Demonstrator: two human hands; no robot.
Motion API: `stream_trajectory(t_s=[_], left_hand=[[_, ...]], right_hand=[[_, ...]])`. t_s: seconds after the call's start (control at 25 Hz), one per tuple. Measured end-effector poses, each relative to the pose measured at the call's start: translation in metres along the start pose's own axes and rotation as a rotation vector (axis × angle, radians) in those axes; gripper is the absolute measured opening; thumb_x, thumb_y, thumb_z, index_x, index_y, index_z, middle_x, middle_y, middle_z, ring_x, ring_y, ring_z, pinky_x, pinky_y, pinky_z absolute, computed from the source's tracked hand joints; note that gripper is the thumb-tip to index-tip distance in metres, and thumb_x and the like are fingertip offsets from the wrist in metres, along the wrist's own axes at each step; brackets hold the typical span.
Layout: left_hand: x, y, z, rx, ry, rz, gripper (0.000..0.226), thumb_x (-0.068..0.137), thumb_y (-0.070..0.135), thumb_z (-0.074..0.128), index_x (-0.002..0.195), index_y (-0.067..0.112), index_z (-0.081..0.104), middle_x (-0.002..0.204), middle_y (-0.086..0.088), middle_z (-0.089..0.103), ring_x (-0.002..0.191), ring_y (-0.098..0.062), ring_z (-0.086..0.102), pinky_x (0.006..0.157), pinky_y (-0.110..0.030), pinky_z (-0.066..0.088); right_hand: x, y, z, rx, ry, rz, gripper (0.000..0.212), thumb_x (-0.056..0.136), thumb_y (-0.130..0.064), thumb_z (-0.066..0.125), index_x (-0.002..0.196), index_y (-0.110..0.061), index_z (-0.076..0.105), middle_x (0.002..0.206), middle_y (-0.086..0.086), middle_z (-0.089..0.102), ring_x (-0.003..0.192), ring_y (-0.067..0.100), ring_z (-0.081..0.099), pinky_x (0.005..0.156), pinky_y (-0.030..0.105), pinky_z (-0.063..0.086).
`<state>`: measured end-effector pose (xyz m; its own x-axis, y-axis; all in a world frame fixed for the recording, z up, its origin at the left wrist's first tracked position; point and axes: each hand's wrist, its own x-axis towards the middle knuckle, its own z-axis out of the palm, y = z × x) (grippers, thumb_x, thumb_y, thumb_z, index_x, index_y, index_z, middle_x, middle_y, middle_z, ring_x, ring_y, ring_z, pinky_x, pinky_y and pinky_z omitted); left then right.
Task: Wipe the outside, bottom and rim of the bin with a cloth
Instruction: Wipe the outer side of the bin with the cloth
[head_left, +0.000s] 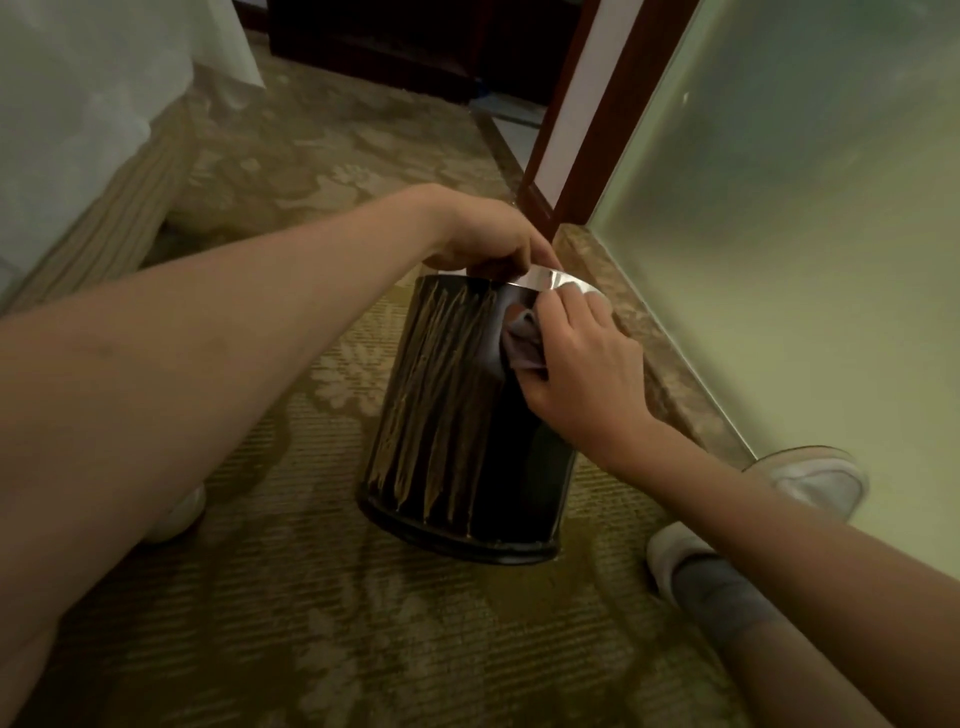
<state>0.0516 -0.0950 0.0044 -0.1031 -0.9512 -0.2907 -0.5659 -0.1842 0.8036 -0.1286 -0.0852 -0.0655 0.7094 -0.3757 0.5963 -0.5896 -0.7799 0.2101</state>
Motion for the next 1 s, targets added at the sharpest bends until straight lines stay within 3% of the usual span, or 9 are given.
stream_trajectory(t_s=[0.12,0.2,0.44,0.56,0.68,0.76,0.84,0.92,1.0], left_hand=[[0.0,-0.001,0.001,-0.008,0.044,0.009,0.043,0.095,0.001,0.036,0.124,0.023,0.06,0.111,0.0,0.063,0.101,-0.016,0.061,0.079,-0.029,0.049],[0.0,-0.003,0.0,-0.023,0.072,0.006,0.044,0.096,0.001,0.035,0.124,0.022,0.06,0.113,-0.001,0.063,0.105,-0.017,0.061,0.086,-0.032,0.05],[-0.005,0.003,0.005,-0.032,0.057,0.02,0.038,0.096,0.004,0.036,0.114,0.022,0.065,0.112,0.0,0.064,0.102,-0.016,0.062,0.082,-0.028,0.049],[-0.009,0.014,0.013,0.057,-0.015,0.046,0.035,0.097,0.007,0.039,0.115,0.025,0.063,0.114,0.002,0.063,0.103,-0.013,0.061,0.078,-0.026,0.046],[-0.012,0.015,0.012,0.118,-0.016,0.056,0.037,0.097,0.008,0.041,0.125,0.025,0.059,0.119,0.002,0.06,0.105,-0.011,0.058,0.081,-0.027,0.045],[-0.016,0.011,0.007,0.112,-0.025,0.03,0.038,0.099,0.011,0.04,0.129,0.027,0.057,0.121,0.002,0.06,0.107,-0.013,0.057,0.088,-0.031,0.045],[-0.018,0.006,0.001,0.084,-0.051,-0.002,0.036,0.1,0.015,0.04,0.127,0.03,0.058,0.118,0.001,0.06,0.107,-0.016,0.057,0.092,-0.034,0.044],[-0.017,0.002,-0.003,0.043,-0.068,-0.014,0.029,0.099,0.018,0.044,0.118,0.028,0.064,0.111,-0.001,0.06,0.102,-0.018,0.055,0.092,-0.034,0.043],[-0.011,-0.003,-0.002,-0.02,-0.054,0.005,0.025,0.094,0.015,0.052,0.112,0.018,0.069,0.105,-0.005,0.057,0.096,-0.021,0.05,0.088,-0.032,0.039]], right_hand=[[-0.028,-0.011,0.0,0.083,-0.082,-0.051,0.025,0.077,-0.026,0.066,0.088,-0.012,0.05,0.089,0.005,0.052,0.078,0.022,0.05,0.05,0.025,0.023],[-0.051,-0.023,0.001,0.141,-0.153,-0.104,0.027,0.078,-0.028,0.069,0.089,-0.013,0.049,0.09,0.004,0.051,0.078,0.019,0.048,0.052,0.023,0.021],[-0.116,-0.056,-0.007,0.256,-0.395,-0.237,0.035,0.077,-0.041,0.063,0.098,-0.019,0.045,0.096,-0.001,0.051,0.082,0.014,0.048,0.055,0.022,0.026],[-0.117,-0.066,-0.023,0.364,-0.641,-0.162,0.027,0.083,-0.044,0.055,0.096,-0.021,0.047,0.095,-0.003,0.054,0.083,0.015,0.053,0.056,0.027,0.037],[-0.077,-0.041,-0.043,0.765,-0.972,0.122,0.02,0.085,-0.032,0.068,0.096,-0.017,0.059,0.095,-0.003,0.066,0.084,0.014,0.065,0.074,0.035,0.056],[-0.042,-0.012,-0.054,0.967,-0.862,0.344,0.028,0.08,-0.026,0.076,0.103,-0.013,0.066,0.095,0.005,0.073,0.085,0.018,0.07,0.082,0.042,0.057],[-0.012,0.012,-0.062,0.814,-0.517,0.409,0.032,0.073,-0.032,0.08,0.096,-0.013,0.068,0.089,0.006,0.072,0.08,0.022,0.069,0.077,0.043,0.056],[0.006,0.023,-0.062,0.552,-0.294,0.367,0.029,0.075,-0.037,0.078,0.086,-0.013,0.065,0.082,0.003,0.065,0.074,0.02,0.06,0.064,0.029,0.048],[0.019,0.023,-0.054,0.406,-0.208,0.263,0.026,0.081,-0.038,0.073,0.076,-0.017,0.058,0.078,0.001,0.054,0.07,0.017,0.049,0.057,0.016,0.032]])
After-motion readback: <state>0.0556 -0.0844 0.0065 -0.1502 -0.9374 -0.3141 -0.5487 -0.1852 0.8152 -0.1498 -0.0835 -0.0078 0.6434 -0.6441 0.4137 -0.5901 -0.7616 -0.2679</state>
